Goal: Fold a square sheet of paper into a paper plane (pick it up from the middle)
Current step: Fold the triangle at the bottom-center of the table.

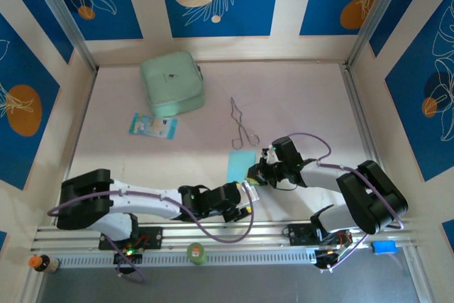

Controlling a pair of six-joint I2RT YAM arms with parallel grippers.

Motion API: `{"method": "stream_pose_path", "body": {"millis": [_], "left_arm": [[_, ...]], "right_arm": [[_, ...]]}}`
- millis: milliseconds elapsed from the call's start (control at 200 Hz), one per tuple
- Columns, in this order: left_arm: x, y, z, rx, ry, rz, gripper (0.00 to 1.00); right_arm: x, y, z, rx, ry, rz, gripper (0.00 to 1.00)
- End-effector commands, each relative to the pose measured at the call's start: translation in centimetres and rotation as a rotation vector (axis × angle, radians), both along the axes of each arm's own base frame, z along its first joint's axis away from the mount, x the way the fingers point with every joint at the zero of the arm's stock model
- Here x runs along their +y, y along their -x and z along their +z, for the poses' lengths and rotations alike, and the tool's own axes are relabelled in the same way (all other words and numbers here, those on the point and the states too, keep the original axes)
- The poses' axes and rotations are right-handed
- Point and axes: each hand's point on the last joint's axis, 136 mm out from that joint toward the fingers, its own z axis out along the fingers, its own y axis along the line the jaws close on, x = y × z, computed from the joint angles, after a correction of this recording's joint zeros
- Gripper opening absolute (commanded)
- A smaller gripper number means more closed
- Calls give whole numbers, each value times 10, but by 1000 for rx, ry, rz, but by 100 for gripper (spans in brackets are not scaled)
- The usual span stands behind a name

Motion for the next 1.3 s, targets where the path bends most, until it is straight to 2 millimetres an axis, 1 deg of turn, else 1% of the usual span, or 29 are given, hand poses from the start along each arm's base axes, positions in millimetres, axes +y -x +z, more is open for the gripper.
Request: {"method": "stream_pose_path", "body": {"millis": [0, 200, 325, 510, 705, 865, 1000, 1100, 1200, 1295], "left_arm": [[1, -7, -1, -112, -77, 7, 64], [3, -20, -10, -209, -190, 76, 64], [2, -26, -9, -241, -202, 117, 64], [2, -27, -8, -243, -206, 126, 58], [1, -23, -6, -224, -185, 110, 44], [3, -23, -4, -214, -173, 119, 30], [4, -21, -3, -196, -161, 124, 15], [6, -20, -3, -172, -165, 135, 6], [9, -18, -4, -145, -170, 135, 1], [13, -16, -3, -116, -164, 143, 0]], "right_arm": [[2, 4, 4, 20, -18, 9, 6], [3, 4, 4, 23, -17, 8, 6], [3, 4, 5, 21, -15, 7, 6], [2, 4, 6, 19, -11, 4, 7], [1, 5, 6, 16, -7, 1, 7], [0, 5, 6, 16, -7, 3, 8], [0, 6, 6, 15, -6, 5, 9], [3, 5, 9, 0, -22, 21, 9], [10, 6, 12, -15, -38, 61, 7], [19, 6, 14, -25, -52, 98, 7]]}}
